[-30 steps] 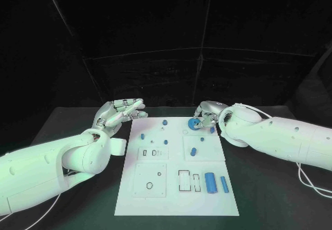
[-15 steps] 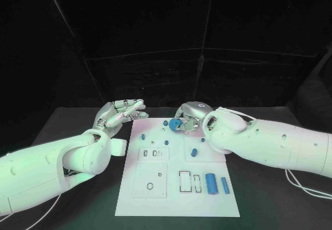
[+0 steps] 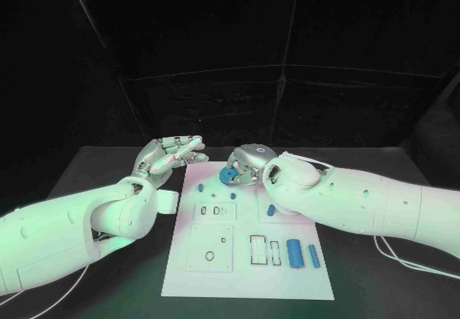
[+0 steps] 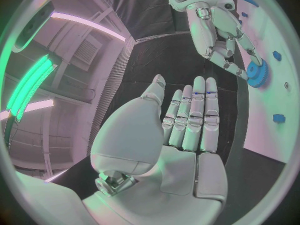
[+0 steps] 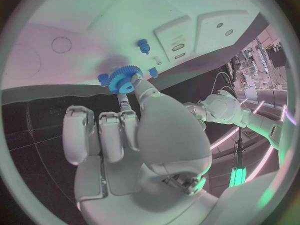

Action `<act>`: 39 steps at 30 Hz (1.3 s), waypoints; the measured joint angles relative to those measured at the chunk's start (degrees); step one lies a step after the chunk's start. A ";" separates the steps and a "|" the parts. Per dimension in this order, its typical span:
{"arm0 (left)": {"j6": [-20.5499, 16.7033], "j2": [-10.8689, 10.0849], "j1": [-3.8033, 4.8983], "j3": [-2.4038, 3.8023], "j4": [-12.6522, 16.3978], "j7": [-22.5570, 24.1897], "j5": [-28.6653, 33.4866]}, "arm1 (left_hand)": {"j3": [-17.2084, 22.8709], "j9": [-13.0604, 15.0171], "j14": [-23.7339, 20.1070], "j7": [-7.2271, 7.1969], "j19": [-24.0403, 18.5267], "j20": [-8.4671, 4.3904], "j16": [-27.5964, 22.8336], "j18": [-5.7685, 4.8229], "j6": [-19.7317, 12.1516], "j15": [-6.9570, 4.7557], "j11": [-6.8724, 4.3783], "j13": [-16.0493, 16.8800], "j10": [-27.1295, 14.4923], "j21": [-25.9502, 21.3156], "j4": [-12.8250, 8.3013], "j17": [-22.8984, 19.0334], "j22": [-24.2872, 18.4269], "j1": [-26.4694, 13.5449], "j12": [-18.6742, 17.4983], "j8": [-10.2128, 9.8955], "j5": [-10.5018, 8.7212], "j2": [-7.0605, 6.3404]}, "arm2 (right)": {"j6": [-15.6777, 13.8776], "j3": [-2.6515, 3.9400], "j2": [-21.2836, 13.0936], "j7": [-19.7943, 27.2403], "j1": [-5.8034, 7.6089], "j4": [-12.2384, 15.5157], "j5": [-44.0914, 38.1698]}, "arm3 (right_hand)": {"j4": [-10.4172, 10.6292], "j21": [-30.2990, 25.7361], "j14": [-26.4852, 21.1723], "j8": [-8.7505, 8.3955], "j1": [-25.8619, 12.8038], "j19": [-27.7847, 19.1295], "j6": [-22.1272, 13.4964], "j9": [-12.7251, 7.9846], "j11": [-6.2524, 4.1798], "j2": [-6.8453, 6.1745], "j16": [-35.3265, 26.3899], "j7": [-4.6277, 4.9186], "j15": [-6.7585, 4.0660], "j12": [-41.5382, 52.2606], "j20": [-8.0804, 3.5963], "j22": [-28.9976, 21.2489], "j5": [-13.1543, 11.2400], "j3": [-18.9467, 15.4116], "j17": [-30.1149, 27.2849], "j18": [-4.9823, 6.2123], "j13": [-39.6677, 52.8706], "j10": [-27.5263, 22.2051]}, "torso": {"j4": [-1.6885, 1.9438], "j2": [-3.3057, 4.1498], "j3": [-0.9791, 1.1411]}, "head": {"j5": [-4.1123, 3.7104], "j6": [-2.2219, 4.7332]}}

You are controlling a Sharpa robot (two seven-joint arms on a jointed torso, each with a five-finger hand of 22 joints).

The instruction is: Assemble the parts on the task board

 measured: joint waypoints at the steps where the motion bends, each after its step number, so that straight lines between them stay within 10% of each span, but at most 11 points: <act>1: 0.00 0.01 0.00 0.00 0.00 0.00 0.00 | 0.00 0.00 0.00 0.00 0.00 0.00 0.00 0.00 0.00 0.00 0.00 0.00 0.00 0.00 0.00 0.00 0.00 0.00 0.00 0.00 0.00 0.00 | 0.08 0.00 0.30 0.00 -0.07 -0.34 -0.07 | 0.00 0.00 0.00 0.00 0.00 0.00 0.00 0.00 0.00 0.00 0.00 0.00 0.00 0.00 0.00 0.00 0.00 0.00 0.00 0.00 0.00 0.00 | 0.00 0.00 0.00 | 0.05 -0.03; 14: 0.02 0.11 0.00 0.00 0.01 0.00 0.00 | 0.00 0.00 0.00 0.00 0.00 0.00 0.00 0.00 0.00 0.00 0.00 0.00 0.00 0.00 0.00 -0.01 0.01 0.00 0.00 0.00 0.00 0.00 | 1.24 -0.02 2.83 -0.16 -0.47 -3.83 -0.69 | -0.22 0.00 0.00 -1.45 -1.36 0.00 0.16 0.01 0.00 -1.37 0.00 0.13 0.01 -0.73 0.00 0.00 0.01 1.64 0.00 0.01 0.00 0.00 | -0.12 -0.04 0.05 | 0.18 -0.30; 24: 0.03 0.11 0.00 0.00 0.03 -0.01 0.00 | 0.00 0.00 0.00 0.00 0.00 0.00 0.00 0.00 0.00 0.00 0.00 0.00 0.00 0.00 0.00 -0.01 0.01 0.00 0.00 0.00 0.00 0.00 | 2.30 -0.02 3.55 -0.67 -0.51 -4.98 -0.88 | -0.53 0.00 0.11 -5.66 -3.25 -0.55 -3.44 -0.27 1.66 -3.25 0.00 0.80 1.16 -3.19 1.14 -0.01 -1.01 3.04 -0.01 0.01 0.00 -1.65 | -0.15 -0.07 0.08 | 0.26 -0.43; 39: 0.03 0.09 0.01 0.00 0.05 -0.01 0.00 | 0.16 0.00 0.00 0.00 0.00 0.00 -0.22 0.00 -0.01 0.00 0.00 0.00 0.00 -0.22 -0.15 0.10 -0.07 0.00 -0.30 0.00 0.00 0.00 | 3.69 -0.02 3.87 -1.42 -0.50 -5.50 -0.94 | 1.85 0.00 0.11 -5.80 -9.08 -0.82 -6.54 -0.10 2.37 -4.22 0.00 1.29 1.57 -4.01 1.85 -0.01 -0.26 1.00 -0.01 0.02 0.00 -2.37 | -0.19 -0.07 0.09 | 0.22 -0.51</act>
